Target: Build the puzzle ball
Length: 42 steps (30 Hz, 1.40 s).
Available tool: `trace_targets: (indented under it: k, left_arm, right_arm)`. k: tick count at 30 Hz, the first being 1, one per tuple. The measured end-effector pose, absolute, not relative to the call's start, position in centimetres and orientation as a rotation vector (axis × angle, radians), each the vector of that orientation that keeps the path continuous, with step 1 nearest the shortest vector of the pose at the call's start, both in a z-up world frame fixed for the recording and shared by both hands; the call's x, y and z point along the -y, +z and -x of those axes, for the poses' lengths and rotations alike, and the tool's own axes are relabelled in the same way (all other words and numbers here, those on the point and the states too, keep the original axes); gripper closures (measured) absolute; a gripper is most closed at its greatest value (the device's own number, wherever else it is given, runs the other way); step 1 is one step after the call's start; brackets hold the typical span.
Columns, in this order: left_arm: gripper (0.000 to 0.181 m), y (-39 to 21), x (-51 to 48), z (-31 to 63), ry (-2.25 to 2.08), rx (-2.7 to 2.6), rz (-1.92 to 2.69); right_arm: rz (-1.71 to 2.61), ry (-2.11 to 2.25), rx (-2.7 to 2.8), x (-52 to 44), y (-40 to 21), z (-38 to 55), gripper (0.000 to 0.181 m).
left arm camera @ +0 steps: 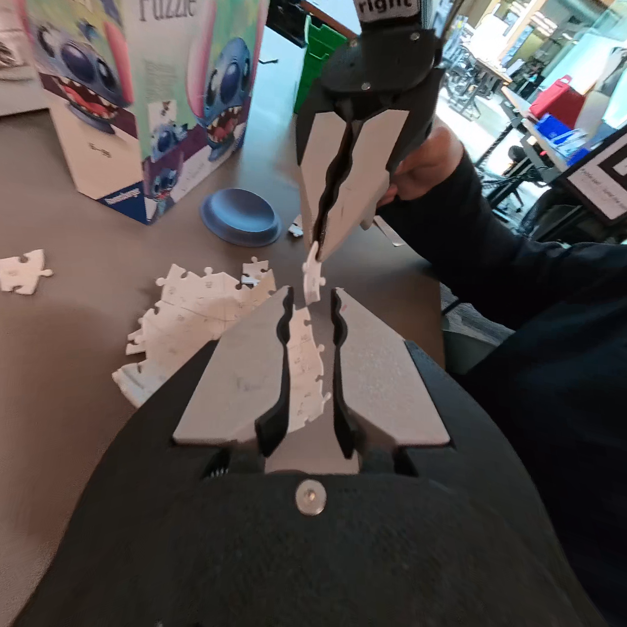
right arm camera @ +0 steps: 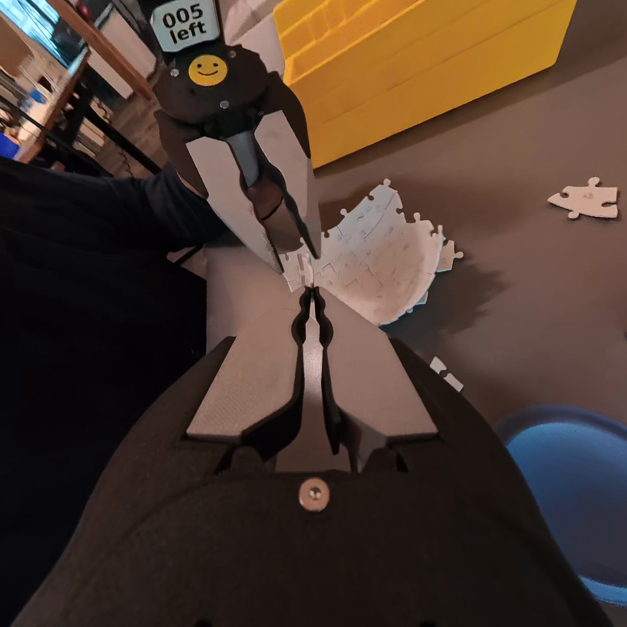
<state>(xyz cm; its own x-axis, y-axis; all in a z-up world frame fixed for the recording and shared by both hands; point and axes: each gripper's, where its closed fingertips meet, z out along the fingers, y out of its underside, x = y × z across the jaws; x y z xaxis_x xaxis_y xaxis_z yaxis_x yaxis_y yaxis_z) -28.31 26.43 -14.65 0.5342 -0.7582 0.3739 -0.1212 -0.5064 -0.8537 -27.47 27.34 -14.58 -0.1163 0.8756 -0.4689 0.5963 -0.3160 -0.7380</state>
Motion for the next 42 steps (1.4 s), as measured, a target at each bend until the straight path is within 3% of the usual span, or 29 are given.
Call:
trace_targets:
  k: [3,9,11,19,27,37,42]
  left_arm:
    - [0.180,-14.8,-26.4,28.0,-0.955,-0.749,1.965]
    - [0.181,-13.5,-26.6,28.2,-0.952,-0.712,1.921]
    - [0.181,-13.0,-26.8,28.2,-0.974,-0.689,1.908]
    - [0.181,-13.5,-27.0,27.5,-0.962,-0.687,1.943]
    - [0.159,-13.1,-29.6,31.3,-0.724,-0.699,2.105]
    - [0.154,-18.1,-32.5,32.5,-0.423,-0.993,2.508]
    - [0.147,-19.9,-32.2,32.1,-0.540,-1.167,2.656]
  right_arm:
    - [1.867,1.359,1.684,-26.8,-14.3,27.7,0.181]
    - [1.830,1.333,1.640,-27.0,-13.2,27.9,0.180]
    - [1.832,1.362,1.616,-27.0,-13.1,27.8,0.170]
    - [1.832,1.428,1.543,-27.1,-13.3,28.0,0.181]
    - [1.951,1.433,1.446,-28.7,-14.7,26.4,0.181]
    - [1.945,1.352,1.459,-29.0,-15.2,24.8,0.181]
    - [1.947,1.337,1.471,-29.1,-15.5,23.9,0.181]
